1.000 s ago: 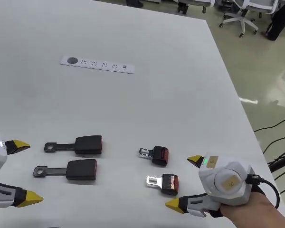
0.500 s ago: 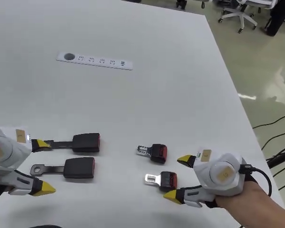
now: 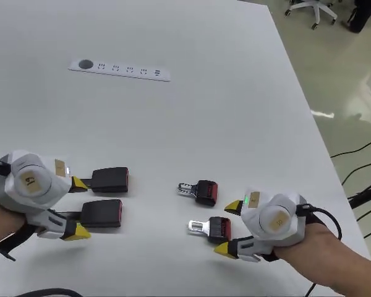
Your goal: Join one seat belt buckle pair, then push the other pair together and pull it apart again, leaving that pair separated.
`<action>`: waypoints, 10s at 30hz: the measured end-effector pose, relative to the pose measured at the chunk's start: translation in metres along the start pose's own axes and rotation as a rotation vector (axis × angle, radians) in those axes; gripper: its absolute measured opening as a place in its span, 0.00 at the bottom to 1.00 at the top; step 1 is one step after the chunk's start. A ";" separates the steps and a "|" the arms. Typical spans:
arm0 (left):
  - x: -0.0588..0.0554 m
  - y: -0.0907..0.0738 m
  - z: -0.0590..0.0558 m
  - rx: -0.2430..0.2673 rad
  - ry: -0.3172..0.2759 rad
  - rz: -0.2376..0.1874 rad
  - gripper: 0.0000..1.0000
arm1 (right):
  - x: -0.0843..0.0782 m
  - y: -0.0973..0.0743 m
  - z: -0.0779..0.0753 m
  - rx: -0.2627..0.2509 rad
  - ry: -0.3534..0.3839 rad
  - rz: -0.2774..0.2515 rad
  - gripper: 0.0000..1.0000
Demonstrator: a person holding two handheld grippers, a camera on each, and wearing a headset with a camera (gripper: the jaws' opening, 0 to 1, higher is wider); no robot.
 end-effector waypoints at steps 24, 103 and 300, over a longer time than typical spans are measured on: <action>0.006 0.024 0.008 -0.136 0.085 0.068 0.38 | -0.008 0.021 -0.010 0.092 -0.031 0.061 0.41; 0.009 0.032 0.002 -0.169 0.274 0.168 0.33 | 0.091 0.085 0.012 0.128 -0.130 -0.030 0.33; 0.031 0.035 0.065 -0.118 0.250 0.198 0.35 | 0.024 0.046 -0.086 0.135 -0.115 0.005 0.33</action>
Point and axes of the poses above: the centre of the closed fingertips' face, and the gripper's own axes: y roughly forward along the fingers, z roughly to its left, x roughly out of its top, the point moved 8 cm from there along -y, roughly backward along the fingers, and after that the axes turned 1 degree about x, right-handed, at the moved point
